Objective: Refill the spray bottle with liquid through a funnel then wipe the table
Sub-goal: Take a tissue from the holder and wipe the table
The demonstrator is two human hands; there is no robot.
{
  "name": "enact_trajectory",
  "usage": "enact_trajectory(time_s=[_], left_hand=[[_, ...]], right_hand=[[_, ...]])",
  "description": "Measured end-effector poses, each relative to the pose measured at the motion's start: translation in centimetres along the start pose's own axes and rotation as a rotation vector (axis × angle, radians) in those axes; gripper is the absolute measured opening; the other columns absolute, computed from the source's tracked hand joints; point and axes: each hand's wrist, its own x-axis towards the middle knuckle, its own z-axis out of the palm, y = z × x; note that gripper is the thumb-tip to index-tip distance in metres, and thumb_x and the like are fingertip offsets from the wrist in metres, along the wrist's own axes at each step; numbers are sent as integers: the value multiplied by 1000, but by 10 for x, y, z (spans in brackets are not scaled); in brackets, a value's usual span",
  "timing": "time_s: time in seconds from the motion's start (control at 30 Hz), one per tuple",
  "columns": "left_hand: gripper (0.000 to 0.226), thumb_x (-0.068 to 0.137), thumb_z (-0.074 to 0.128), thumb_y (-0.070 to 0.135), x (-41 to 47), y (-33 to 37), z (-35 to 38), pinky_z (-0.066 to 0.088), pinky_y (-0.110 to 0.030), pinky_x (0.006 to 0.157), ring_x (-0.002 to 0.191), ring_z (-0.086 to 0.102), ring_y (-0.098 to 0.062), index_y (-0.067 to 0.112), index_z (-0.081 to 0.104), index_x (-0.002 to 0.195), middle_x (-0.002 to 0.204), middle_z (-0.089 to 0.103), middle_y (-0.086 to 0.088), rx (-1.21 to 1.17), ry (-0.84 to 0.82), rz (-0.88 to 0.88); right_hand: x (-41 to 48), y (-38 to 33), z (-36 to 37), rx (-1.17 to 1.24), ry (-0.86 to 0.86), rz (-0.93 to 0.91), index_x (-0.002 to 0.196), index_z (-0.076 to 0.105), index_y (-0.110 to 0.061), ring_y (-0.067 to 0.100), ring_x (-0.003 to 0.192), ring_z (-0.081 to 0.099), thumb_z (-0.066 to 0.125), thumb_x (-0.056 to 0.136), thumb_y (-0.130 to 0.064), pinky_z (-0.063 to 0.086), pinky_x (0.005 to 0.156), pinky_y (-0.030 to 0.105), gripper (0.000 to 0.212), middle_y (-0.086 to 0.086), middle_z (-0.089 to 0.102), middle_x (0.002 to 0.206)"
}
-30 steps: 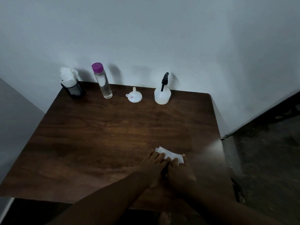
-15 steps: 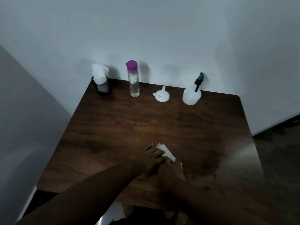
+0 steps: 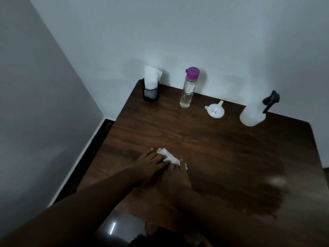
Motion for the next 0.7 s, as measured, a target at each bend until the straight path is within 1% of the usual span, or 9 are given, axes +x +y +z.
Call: enact_trajectory(time_s=[0.07,0.17,0.27,0.37,0.43,0.53,0.57,0.63,0.7], left_hand=[[61,97,41,46,-13,0,8,8,-49,124,152,29,-29,26,35,155,161,37,-7,-16,62,-84],[62,94,40,49,-28,11,23,30,-54,119,139,49,-30,25,45,150,150,52,-7,-16,119,-213],[63,92,43,52,-34,34,33,42,-54,111,129,57,-31,22,48,147,143,58,-8,-56,175,-334],[65,94,43,53,-32,55,38,40,-54,111,131,54,-33,21,44,151,146,55,-10,-81,193,-446],[68,95,39,56,-29,72,39,38,-54,112,135,50,-35,19,41,153,149,51,-10,-107,189,-510],[74,96,28,59,-22,103,33,24,-51,120,147,34,-34,20,29,159,160,36,-9,-216,107,-571],[73,97,29,59,-19,113,34,24,-50,120,147,34,-34,21,29,159,160,36,-9,-225,104,-587],[69,95,36,55,-11,132,35,37,-51,113,134,50,-36,18,40,153,149,50,-10,-190,142,-608],[70,93,33,53,-1,155,37,36,-49,113,129,51,-35,16,41,152,146,51,-9,-205,148,-622]], right_hand=[[7,-8,1,-69,39,-20,155,21,-9,35,143,33,40,102,-39,3,120,61,63,17,33,157],[12,-10,8,-161,42,-96,154,25,-6,37,142,34,40,102,-39,5,120,62,63,20,36,155],[8,-2,8,-224,92,-179,154,23,-4,38,139,38,35,103,-36,6,120,61,61,23,40,151],[3,13,9,-304,150,-268,153,23,-2,38,135,43,34,104,-33,7,120,59,60,25,40,150],[-2,25,11,-322,169,-313,154,21,-3,38,138,40,35,103,-35,5,120,58,61,25,38,152],[-11,45,20,-331,168,-379,155,20,-4,36,144,32,34,103,-36,3,122,57,62,23,32,156],[-15,53,23,-330,170,-400,155,21,-4,36,145,31,34,103,-35,4,123,56,61,22,32,157],[-22,70,33,-346,191,-435,153,25,-3,37,143,34,35,103,-34,7,123,57,60,22,34,156],[-33,90,44,-353,207,-471,151,30,-3,38,142,36,37,102,-34,10,123,57,58,23,37,154]])
